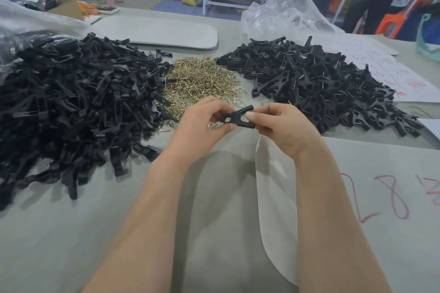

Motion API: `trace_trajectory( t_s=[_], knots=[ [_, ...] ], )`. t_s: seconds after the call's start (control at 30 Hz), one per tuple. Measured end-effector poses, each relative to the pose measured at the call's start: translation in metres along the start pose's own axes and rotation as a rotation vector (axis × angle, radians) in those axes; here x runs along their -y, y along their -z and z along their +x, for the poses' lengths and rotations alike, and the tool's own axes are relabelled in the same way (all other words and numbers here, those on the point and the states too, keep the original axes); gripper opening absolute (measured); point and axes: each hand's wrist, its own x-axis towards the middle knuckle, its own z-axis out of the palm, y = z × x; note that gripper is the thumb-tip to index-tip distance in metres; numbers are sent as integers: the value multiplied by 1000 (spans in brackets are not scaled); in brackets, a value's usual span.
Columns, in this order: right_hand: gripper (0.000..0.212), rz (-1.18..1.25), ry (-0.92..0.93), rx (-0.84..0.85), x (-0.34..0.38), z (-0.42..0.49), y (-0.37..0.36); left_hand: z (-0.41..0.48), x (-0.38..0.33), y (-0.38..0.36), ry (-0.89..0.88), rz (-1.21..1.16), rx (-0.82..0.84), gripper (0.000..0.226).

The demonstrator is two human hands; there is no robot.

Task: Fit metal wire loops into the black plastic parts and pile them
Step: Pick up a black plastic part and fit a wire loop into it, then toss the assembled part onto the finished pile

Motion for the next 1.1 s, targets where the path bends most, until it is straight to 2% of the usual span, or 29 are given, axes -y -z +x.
trace_trajectory(
  t_s=[0.07, 0.17, 0.27, 0.4, 0.6, 0.87, 1.03, 1.1],
  knots=[
    [11, 249, -66, 127, 0, 0, 0, 0, -3, 3, 47, -153, -2, 27],
    [42, 423, -216, 365, -2, -4, -4, -2, -10, 5, 104, -353, 27, 26],
    [57, 431, -245, 488, -2, -6, -8, -3, -13, 5, 58, -274, 44, 25],
    [52, 485, -235, 402, -3, -5, -11, -1, -13, 7, 11, -144, 51, 23],
    [41, 572, -154, 367, -9, -2, -16, -1, -12, 9, 65, -227, 166, 35],
    [33, 541, -184, 326, -10, 0, -29, -1, -11, 2, 2, -215, 72, 27],
    [66, 373, -254, 296, -6, 0, -22, 1, -3, -1, 84, -188, 18, 20],
    [54, 206, -213, 223, -4, 0, -21, 2, 2, -4, 96, -47, 50, 24]
  ],
)
